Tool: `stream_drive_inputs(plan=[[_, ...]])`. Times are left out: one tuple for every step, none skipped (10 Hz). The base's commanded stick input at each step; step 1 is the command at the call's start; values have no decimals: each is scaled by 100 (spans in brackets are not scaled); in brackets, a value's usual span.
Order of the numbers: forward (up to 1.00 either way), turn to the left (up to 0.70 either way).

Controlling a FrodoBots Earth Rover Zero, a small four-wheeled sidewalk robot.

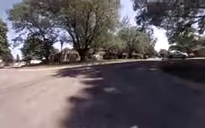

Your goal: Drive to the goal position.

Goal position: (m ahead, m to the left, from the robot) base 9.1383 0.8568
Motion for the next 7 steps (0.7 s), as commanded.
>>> stream_drive_inputs(plan=[[50, -28], [50, 0], [50, 0], [50, 0], [50, 0], [50, 0], [50, 0]])
